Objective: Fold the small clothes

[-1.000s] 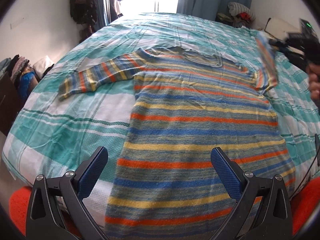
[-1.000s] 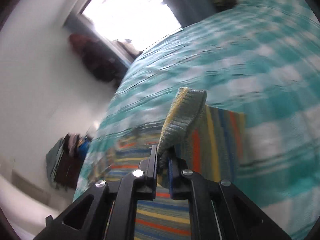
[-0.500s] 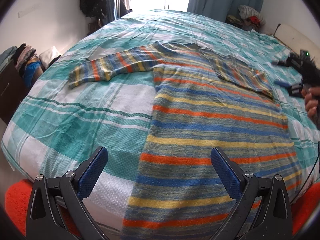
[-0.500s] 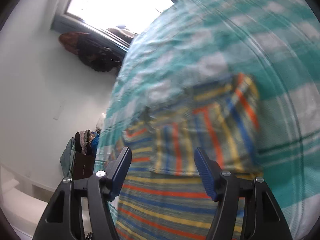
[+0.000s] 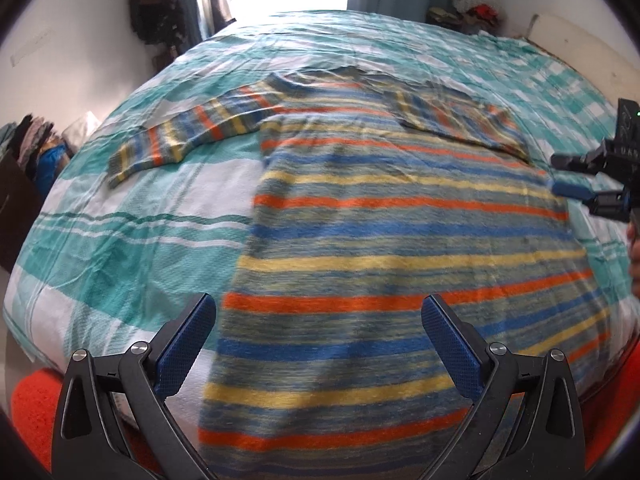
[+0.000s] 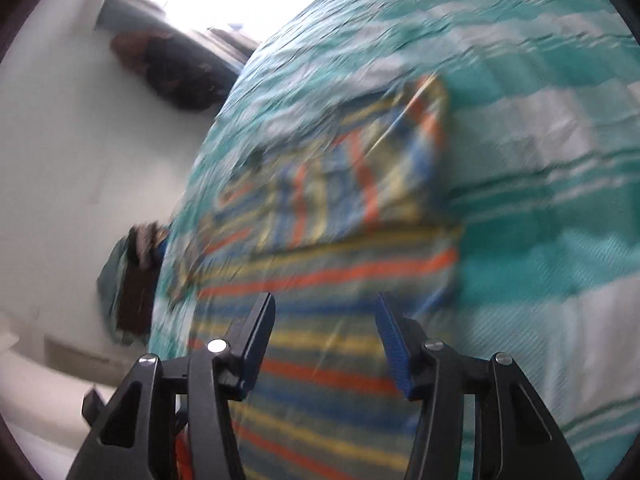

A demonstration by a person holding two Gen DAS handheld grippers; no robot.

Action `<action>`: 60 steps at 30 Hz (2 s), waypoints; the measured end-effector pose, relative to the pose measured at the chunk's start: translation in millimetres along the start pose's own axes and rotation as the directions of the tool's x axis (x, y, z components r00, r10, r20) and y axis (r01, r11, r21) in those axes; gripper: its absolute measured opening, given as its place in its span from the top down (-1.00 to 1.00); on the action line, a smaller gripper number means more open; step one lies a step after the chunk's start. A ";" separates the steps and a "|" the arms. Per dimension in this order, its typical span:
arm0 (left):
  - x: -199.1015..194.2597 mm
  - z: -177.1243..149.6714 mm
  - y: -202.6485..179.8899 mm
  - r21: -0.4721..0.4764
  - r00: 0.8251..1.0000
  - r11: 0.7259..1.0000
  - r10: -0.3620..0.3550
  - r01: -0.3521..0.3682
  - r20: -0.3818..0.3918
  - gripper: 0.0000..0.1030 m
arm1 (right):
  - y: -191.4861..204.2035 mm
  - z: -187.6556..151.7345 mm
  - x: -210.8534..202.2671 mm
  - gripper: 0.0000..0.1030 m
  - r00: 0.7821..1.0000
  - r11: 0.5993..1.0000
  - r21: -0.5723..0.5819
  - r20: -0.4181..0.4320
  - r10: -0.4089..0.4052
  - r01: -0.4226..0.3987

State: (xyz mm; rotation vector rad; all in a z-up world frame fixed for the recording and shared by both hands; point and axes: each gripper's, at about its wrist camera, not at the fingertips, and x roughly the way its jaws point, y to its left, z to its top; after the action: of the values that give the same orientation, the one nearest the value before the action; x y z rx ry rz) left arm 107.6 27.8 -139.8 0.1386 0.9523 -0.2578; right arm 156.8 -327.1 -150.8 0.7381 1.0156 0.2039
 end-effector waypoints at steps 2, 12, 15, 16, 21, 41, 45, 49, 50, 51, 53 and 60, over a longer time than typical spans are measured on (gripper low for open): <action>6.6 -6.8 -8.7 0.047 0.999 0.999 0.012 -0.010 -0.034 -0.99 | -11.5 -35.2 11.1 -0.01 0.997 0.998 0.018 -0.044 -0.056 0.057; -4.7 -37.8 -16.0 0.104 0.997 0.995 0.000 0.008 -0.079 -0.99 | 37.8 -147.7 -46.7 0.08 0.957 0.922 -0.266 0.151 -0.249 0.282; 0.0 -49.2 -22.0 0.154 0.995 0.988 0.017 -0.002 -0.096 -0.99 | 43.5 -174.1 -21.3 0.06 0.953 0.901 -0.312 0.076 -0.292 0.301; -1.5 -50.9 -21.9 0.160 0.995 0.987 0.019 -0.003 -0.098 -0.99 | 40.3 -180.7 -15.8 0.06 0.949 0.898 -0.311 0.055 -0.312 0.313; -20.8 -48.0 -3.8 0.086 0.995 0.996 -0.017 0.025 -0.095 -0.99 | 48.3 -195.7 -29.8 0.06 0.925 0.851 -0.363 0.121 -0.361 0.380; 114.8 99.6 314.1 -0.690 0.987 0.715 -0.158 0.112 -0.003 -0.45 | 72.2 -195.2 -21.3 -0.16 0.922 0.827 -0.409 0.203 -0.329 0.385; 136.6 103.4 307.8 -0.660 0.992 0.750 -0.115 0.050 -0.055 -0.08 | 68.8 -193.3 -15.3 -0.16 0.927 0.835 -0.403 0.184 -0.327 0.374; 136.9 110.3 311.0 -0.668 0.990 0.741 -0.024 -0.074 -0.136 0.91 | 71.7 -194.2 -13.3 -0.16 0.934 0.837 -0.416 0.183 -0.306 0.355; 134.1 114.8 309.2 -0.658 0.990 0.748 -0.012 -0.083 -0.138 0.94 | 72.5 -194.9 -13.9 -0.16 0.936 0.837 -0.419 0.185 -0.299 0.351; 125.4 124.5 302.2 -0.632 0.993 0.770 0.016 -0.089 -0.120 0.95 | 73.0 -195.4 -14.6 -0.16 0.937 0.837 -0.421 0.188 -0.295 0.348; 112.8 139.2 290.1 -0.601 0.997 0.797 0.018 -0.056 -0.070 0.95 | 73.8 -195.5 -17.3 -0.16 0.939 0.840 -0.420 0.196 -0.284 0.342; 60.0 237.9 137.0 -0.318 0.978 0.928 -0.158 0.195 0.137 0.96 | 67.3 -188.3 -28.3 -0.16 0.945 0.876 -0.367 0.216 -0.247 0.313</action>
State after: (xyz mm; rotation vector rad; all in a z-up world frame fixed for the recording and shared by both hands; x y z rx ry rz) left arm 365.8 95.3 -51.9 -0.2691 0.8870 -0.2656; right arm -2.6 -203.1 -146.5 0.2251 0.8758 0.0890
